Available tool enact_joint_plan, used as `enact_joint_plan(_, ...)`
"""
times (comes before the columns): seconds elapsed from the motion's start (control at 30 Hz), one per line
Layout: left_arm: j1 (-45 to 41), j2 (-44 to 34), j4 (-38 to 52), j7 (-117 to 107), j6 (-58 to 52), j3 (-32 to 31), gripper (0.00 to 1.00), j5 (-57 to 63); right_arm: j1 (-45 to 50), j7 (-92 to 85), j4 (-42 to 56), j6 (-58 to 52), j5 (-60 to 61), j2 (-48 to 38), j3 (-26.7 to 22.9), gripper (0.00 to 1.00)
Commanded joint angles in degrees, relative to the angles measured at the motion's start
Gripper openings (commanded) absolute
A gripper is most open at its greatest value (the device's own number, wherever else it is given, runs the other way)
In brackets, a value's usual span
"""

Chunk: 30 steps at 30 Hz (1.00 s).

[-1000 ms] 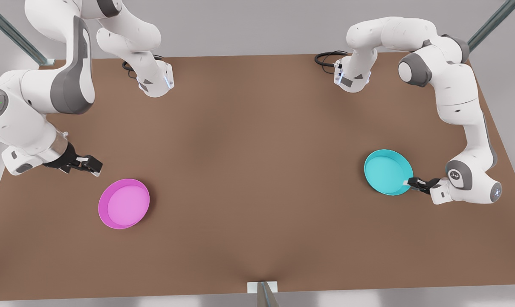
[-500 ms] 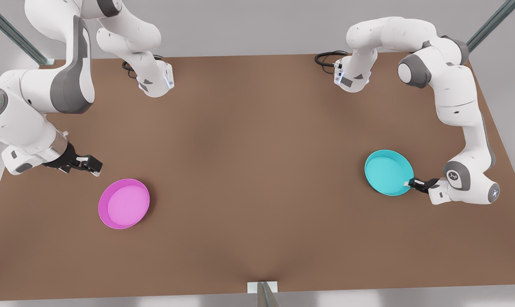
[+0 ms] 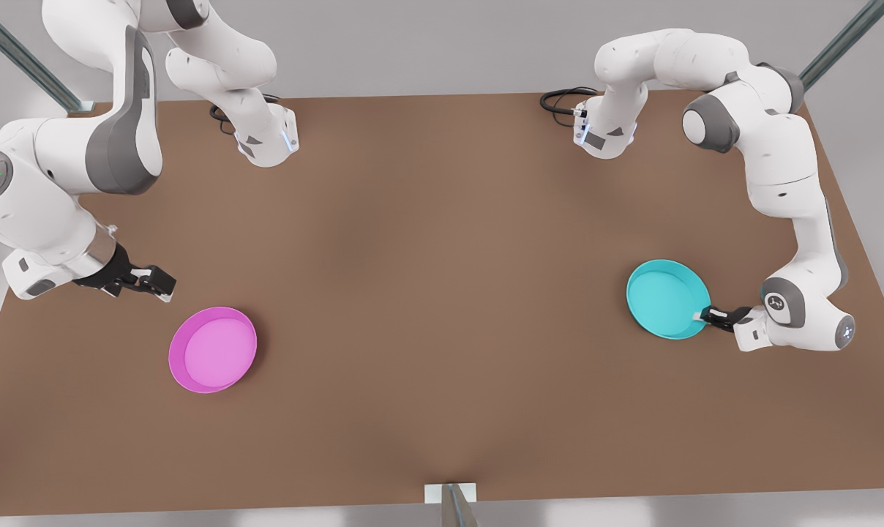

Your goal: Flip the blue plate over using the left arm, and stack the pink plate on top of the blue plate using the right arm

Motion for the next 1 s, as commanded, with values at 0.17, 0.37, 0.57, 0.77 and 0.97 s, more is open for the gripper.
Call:
enact_joint_plan(0.17, 0.0, 0.0, 0.0, 0.0, 0.0, 0.0, 0.26, 0.0, 0.0, 0.0, -0.1, 0.1, 0.0, 0.0, 0.0, 1.0)
enact_joint_plan(0.37, 0.0, -0.2, 0.1, -0.3, -0.1, 0.0, 0.25, 0.0, 0.0, 0.0, -0.1, -0.1, 0.1, -0.4, 0.0, 1.0)
enact_joint_plan(0.57, 0.0, -0.6, 0.4, -1.7, -0.8, 0.0, 0.24, 0.0, 0.0, 0.0, -0.2, 0.0, 0.1, -0.4, 0.0, 1.0)
enact_joint_plan(0.77, 0.0, -1.9, 1.4, -7.2, -4.9, -0.5, 0.24, -1.9, -0.2, -0.1, -0.2, -0.1, 0.1, -0.5, 0.0, 1.0)
enact_joint_plan(0.97, -2.0, -5.5, 1.6, -12.7, -9.6, -0.5, 0.23, -2.8, 0.1, -0.1, 0.8, -3.1, -0.3, -3.1, 0.3, 1.0)
